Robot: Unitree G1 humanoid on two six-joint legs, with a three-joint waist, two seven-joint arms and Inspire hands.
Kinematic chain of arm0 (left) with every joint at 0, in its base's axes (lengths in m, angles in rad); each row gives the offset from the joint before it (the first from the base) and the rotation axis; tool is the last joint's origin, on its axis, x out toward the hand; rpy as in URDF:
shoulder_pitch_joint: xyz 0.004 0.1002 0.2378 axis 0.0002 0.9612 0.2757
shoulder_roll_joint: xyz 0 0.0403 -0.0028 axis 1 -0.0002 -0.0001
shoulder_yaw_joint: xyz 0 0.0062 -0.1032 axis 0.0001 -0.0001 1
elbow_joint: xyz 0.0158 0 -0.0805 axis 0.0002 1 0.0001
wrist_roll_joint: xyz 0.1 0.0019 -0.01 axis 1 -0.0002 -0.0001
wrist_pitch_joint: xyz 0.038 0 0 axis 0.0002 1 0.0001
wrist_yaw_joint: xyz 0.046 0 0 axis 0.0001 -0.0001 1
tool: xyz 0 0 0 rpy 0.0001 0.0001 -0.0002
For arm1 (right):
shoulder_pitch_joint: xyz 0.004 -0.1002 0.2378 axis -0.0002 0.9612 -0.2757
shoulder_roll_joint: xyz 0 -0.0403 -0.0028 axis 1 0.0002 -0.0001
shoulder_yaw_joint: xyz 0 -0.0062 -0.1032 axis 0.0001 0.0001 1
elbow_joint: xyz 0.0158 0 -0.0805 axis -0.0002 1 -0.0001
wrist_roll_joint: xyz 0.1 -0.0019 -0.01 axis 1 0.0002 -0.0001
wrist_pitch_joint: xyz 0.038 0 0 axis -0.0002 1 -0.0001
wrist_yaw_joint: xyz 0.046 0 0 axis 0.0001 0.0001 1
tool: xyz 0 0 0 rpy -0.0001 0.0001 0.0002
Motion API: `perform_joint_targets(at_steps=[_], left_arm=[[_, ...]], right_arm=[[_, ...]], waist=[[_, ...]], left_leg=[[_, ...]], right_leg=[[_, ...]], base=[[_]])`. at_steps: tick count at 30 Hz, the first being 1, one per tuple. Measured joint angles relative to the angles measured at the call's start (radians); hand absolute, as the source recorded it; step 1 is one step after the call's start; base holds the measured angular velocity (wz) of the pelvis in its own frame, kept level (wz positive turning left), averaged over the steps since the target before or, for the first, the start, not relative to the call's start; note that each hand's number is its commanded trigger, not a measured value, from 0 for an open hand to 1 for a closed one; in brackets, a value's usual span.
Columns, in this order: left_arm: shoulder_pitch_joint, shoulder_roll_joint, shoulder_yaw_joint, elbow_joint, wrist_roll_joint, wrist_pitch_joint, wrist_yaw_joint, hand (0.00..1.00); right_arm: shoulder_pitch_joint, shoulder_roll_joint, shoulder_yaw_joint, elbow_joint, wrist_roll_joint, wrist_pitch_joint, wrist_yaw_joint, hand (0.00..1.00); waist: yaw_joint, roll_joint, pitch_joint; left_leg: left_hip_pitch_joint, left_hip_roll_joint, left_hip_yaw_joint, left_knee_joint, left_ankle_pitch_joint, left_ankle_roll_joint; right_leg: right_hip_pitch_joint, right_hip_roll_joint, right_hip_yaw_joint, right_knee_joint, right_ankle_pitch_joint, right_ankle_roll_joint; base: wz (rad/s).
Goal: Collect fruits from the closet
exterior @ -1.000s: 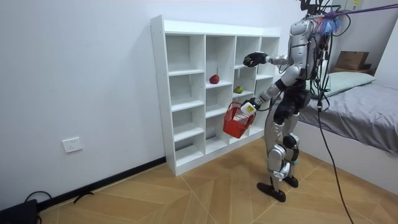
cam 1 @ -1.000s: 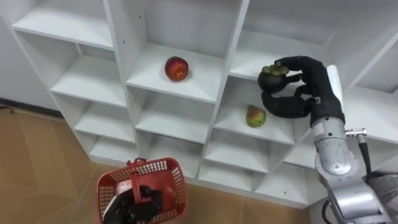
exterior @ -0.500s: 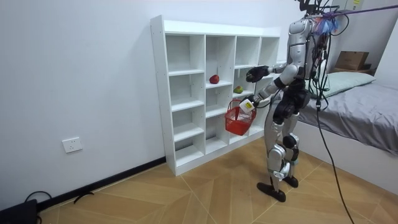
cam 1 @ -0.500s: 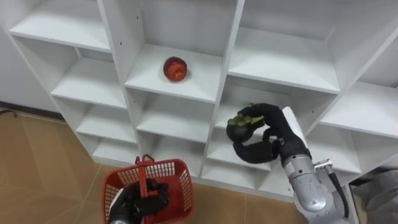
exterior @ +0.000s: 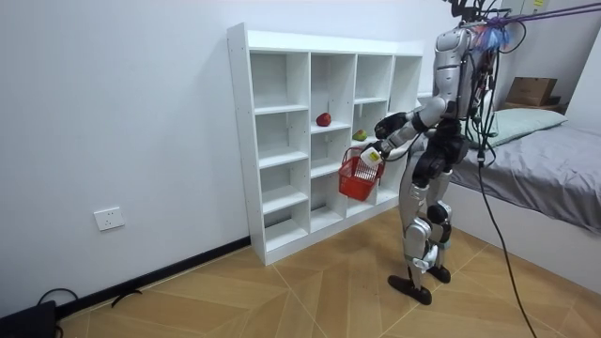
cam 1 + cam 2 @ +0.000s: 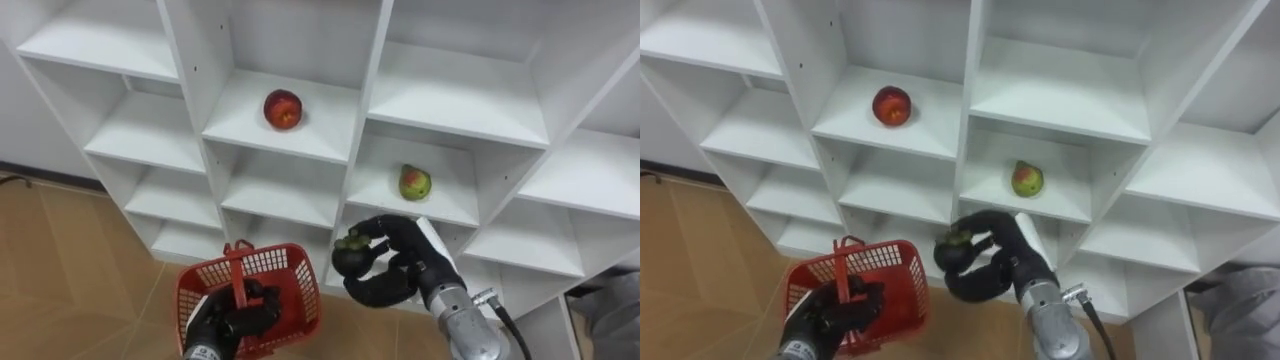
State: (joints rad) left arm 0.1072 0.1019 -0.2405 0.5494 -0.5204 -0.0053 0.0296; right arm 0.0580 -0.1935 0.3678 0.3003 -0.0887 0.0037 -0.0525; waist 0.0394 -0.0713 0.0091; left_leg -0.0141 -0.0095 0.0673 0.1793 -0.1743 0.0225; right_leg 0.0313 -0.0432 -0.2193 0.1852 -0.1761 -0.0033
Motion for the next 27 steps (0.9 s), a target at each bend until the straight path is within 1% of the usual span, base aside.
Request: perform_joint_targets(at_steps=[4, 6, 8, 11, 15, 17, 21, 24, 27], left_arm=[[-0.011, -0.003, -0.015, 0.000, 0.002, 0.000, -0.002, 1.00], [-0.013, -0.003, -0.029, 0.000, 0.003, 0.001, -0.003, 1.00], [-0.015, -0.003, -0.037, 0.000, 0.012, 0.006, -0.008, 1.00], [-0.015, -0.003, -0.038, 0.001, 0.012, 0.015, -0.013, 1.00], [-0.015, -0.001, -0.037, 0.001, 0.012, 0.027, -0.019, 1.00], [-0.018, -0.006, -0.038, 0.000, 0.012, 0.030, -0.021, 1.00], [-0.020, -0.017, -0.038, 0.000, 0.012, 0.031, -0.024, 1.00], [-0.020, -0.020, -0.039, 0.001, 0.012, 0.032, -0.040, 1.00], [-0.020, -0.021, -0.039, 0.001, 0.012, 0.032, -0.042, 1.00]], right_arm=[[0.000, 0.001, 0.004, 0.000, -0.024, 0.001, 0.013, 1.00], [-0.001, 0.002, 0.004, 0.000, -0.041, 0.008, 0.020, 1.00], [-0.001, 0.002, 0.010, 0.000, -0.074, 0.020, 0.035, 1.00], [-0.002, 0.003, 0.027, 0.000, -0.102, 0.032, 0.058, 1.00], [-0.004, 0.006, 0.045, 0.002, -0.120, 0.049, 0.072, 1.00], [-0.004, 0.007, 0.044, 0.002, -0.122, 0.063, 0.079, 1.00], [-0.005, 0.012, 0.044, 0.003, -0.168, 0.065, 0.079, 1.00], [-0.005, 0.038, 0.044, 0.003, -0.198, 0.085, 0.085, 1.00], [-0.006, 0.047, 0.044, 0.003, -0.199, 0.085, 0.091, 1.00]], waist=[[0.016, 0.003, -0.0006], [0.026, 0.003, -0.0007], [0.045, 0.003, -0.0005], [0.054, 0.002, 0.0000], [0.061, -0.001, 0.0023], [0.066, -0.007, 0.0056], [0.072, -0.010, 0.0062], [0.075, -0.010, 0.0063], [0.075, -0.011, 0.0065]], left_leg=[[-0.006, 0.000, 0.001, 0.002, 0.000, 0.000], [-0.009, 0.000, -0.001, 0.003, 0.000, 0.000], [-0.010, 0.000, -0.001, 0.004, 0.000, 0.000], [-0.012, 0.000, -0.003, 0.004, 0.000, 0.000], [-0.013, 0.000, -0.007, 0.007, 0.000, 0.000], [-0.020, 0.000, -0.013, 0.012, 0.000, 0.000], [-0.038, 0.000, -0.014, 0.023, 0.000, 0.000], [-0.045, 0.000, -0.015, 0.027, 0.000, 0.000], [-0.045, 0.000, -0.016, 0.027, 0.000, 0.000]], right_leg=[[-0.008, 0.000, -0.003, 0.001, 0.000, 0.000], [-0.010, 0.000, -0.003, 0.001, 0.000, 0.000], [-0.015, 0.000, -0.003, 0.000, 0.000, 0.000], [-0.017, 0.000, -0.003, 0.001, 0.000, 0.000], [-0.017, 0.000, -0.003, 0.001, 0.000, 0.000], [-0.017, 0.000, -0.005, 0.002, 0.000, 0.000], [-0.028, -0.001, -0.006, 0.005, 0.001, -0.001], [-0.032, -0.001, -0.011, 0.005, 0.001, -0.002], [-0.031, -0.001, -0.014, 0.005, 0.001, -0.002]], base=[[0.00], [0.03], [0.00], [0.00], [0.00], [0.04], [0.02], [0.03], [0.00]])
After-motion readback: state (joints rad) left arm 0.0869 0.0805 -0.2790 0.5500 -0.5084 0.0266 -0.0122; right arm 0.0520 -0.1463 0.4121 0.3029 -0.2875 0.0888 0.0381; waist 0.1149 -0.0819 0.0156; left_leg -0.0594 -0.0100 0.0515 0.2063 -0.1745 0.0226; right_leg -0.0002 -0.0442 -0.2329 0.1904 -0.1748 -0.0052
